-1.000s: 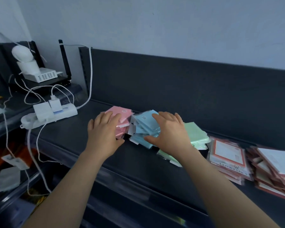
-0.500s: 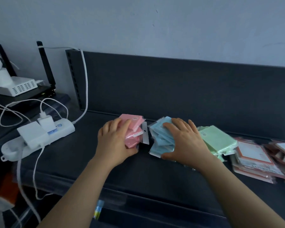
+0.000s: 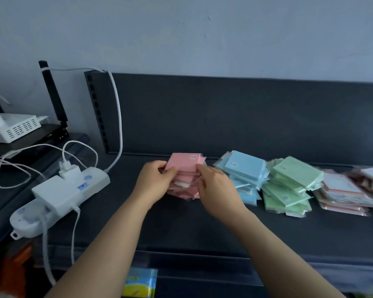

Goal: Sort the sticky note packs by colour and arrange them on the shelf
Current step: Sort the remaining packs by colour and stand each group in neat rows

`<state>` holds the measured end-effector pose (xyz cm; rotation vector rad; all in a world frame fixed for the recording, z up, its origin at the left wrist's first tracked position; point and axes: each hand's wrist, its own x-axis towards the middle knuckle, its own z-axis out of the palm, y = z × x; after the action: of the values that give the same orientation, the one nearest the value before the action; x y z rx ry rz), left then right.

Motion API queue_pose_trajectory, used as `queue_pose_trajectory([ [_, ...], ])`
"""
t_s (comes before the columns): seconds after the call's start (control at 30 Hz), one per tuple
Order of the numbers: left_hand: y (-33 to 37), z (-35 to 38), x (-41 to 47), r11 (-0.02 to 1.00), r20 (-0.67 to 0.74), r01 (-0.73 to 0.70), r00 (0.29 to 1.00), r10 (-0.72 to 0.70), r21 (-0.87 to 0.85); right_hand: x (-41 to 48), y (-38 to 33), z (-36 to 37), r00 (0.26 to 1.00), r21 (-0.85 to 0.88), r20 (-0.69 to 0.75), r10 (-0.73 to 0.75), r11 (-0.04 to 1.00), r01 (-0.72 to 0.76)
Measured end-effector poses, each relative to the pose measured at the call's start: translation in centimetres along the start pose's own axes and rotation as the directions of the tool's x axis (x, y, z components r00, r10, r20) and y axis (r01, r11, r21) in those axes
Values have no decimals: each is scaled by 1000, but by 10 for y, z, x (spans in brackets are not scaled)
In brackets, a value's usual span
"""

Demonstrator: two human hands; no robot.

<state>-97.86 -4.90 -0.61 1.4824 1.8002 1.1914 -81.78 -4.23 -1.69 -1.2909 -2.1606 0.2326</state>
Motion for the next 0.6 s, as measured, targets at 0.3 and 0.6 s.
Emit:
queue_pose_trajectory([
  [0.3,-21,-16,-1,907,-21,194,976,-217,-374,-16,7,11,999,151,-46,25,988,-18],
  [0.6,-37,-25,-31,733,106,276,957,-271,-621,-22,2,17,997,207,-22,70,976,-64],
])
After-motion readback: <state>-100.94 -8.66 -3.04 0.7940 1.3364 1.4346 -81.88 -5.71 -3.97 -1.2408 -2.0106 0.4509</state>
